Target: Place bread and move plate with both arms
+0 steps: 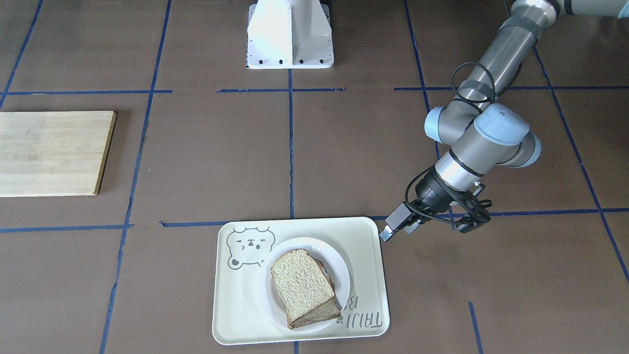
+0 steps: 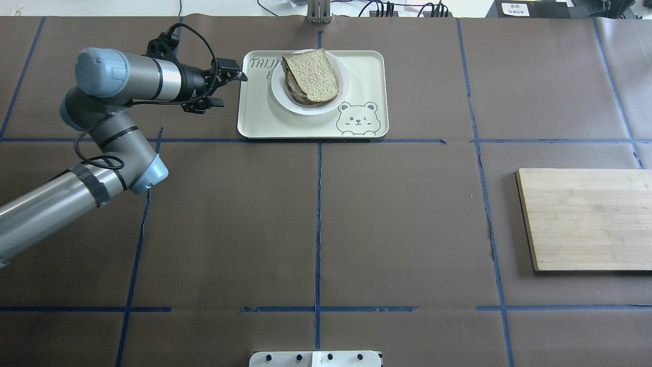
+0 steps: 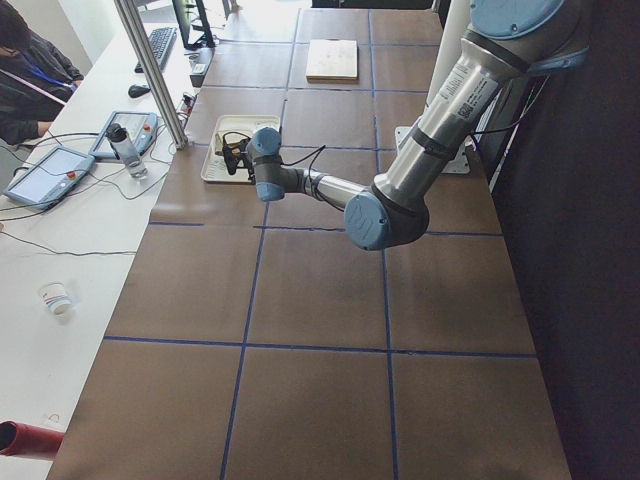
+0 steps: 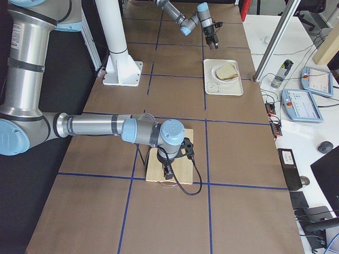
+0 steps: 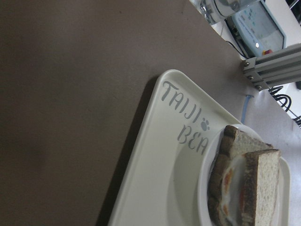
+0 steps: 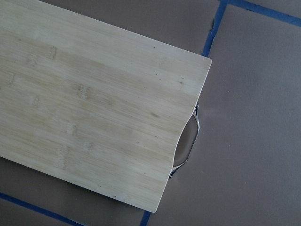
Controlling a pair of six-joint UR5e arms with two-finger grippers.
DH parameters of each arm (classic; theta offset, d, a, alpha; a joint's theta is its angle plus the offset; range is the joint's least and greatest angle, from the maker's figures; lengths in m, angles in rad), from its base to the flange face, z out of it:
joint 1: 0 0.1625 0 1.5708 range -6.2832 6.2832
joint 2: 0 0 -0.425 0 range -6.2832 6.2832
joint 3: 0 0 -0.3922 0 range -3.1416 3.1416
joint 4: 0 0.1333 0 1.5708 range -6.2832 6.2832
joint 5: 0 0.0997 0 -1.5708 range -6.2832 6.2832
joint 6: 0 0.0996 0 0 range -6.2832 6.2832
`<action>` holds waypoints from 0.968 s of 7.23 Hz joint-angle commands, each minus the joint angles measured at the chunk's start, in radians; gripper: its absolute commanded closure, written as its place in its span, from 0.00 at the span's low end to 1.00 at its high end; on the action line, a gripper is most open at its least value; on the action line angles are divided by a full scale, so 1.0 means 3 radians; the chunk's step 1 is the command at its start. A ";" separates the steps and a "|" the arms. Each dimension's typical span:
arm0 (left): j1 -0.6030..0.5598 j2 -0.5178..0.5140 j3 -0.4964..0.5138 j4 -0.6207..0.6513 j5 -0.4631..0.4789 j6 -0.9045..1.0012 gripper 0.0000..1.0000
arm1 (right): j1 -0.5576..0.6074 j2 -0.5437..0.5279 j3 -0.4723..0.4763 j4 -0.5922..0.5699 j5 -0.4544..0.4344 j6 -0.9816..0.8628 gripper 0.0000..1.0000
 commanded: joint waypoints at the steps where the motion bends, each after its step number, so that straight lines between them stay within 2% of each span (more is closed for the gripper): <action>1: -0.0242 0.0555 -0.0383 0.0376 -0.0275 0.1301 0.00 | 0.0000 0.0000 -0.0009 -0.0001 0.0000 0.0000 0.00; 2: -0.0455 0.0694 -0.0388 0.0564 -0.0504 0.1950 0.00 | 0.0000 0.0000 -0.0009 -0.0001 0.0000 0.0000 0.00; 3: -0.0716 0.0736 -0.0419 0.0961 -0.0597 0.2620 0.00 | 0.0000 0.0000 -0.0009 -0.0001 0.0000 0.0000 0.00; 4: -0.0900 0.0924 -0.0404 0.1137 -0.0593 0.3325 0.00 | 0.0000 0.0000 -0.0009 -0.0001 0.0000 0.0000 0.00; 6: -0.1320 0.1119 -0.0414 0.1938 -0.0593 0.4864 0.00 | 0.0000 0.0005 -0.0009 -0.0001 0.0000 0.0000 0.00; 7: -0.1479 0.1140 -0.0414 0.2164 -0.0629 0.5231 0.00 | 0.0000 0.0005 -0.0009 -0.0001 0.0000 0.0000 0.00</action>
